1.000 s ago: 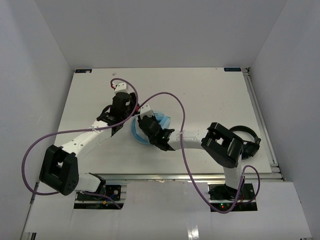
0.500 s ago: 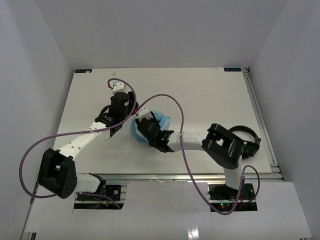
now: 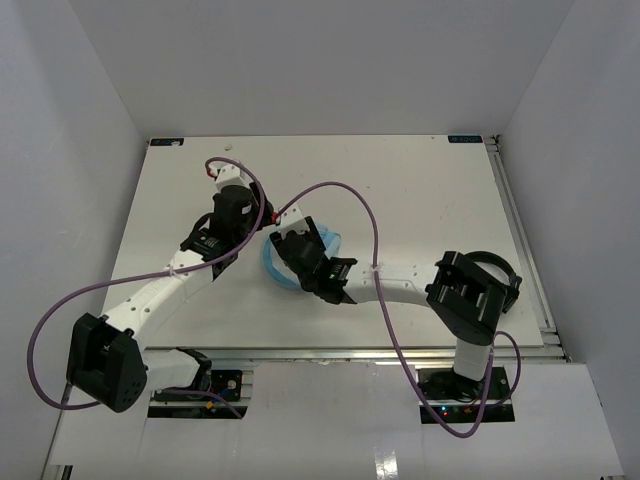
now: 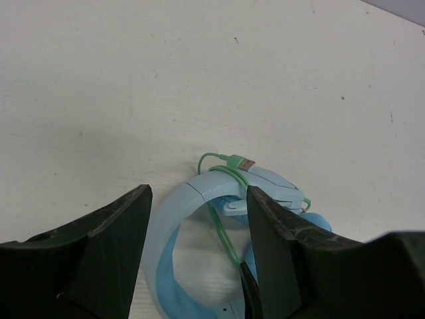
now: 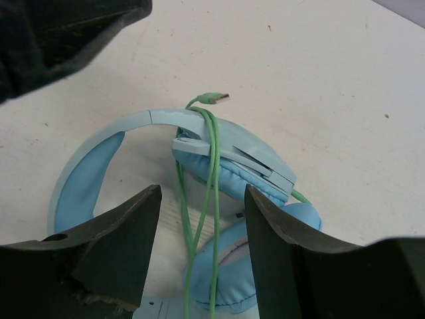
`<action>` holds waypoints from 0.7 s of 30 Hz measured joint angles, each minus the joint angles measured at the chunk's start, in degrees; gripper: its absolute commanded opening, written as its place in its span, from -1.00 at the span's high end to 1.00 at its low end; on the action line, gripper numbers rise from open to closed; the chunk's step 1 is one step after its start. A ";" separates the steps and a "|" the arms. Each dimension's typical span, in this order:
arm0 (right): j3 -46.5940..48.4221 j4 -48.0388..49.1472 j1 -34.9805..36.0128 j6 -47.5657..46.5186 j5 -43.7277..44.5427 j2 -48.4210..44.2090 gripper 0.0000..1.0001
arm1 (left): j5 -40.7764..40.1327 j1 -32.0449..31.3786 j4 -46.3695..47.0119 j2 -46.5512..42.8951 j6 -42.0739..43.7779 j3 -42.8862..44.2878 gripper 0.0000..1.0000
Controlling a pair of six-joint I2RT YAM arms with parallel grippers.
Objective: Wrap the headphones
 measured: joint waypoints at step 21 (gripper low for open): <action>-8.35 -13.43 1.22 6.10 -7.03 -31.24 -0.18 | 11.82 0.00 -1.33 -10.25 1.39 -3.75 -0.39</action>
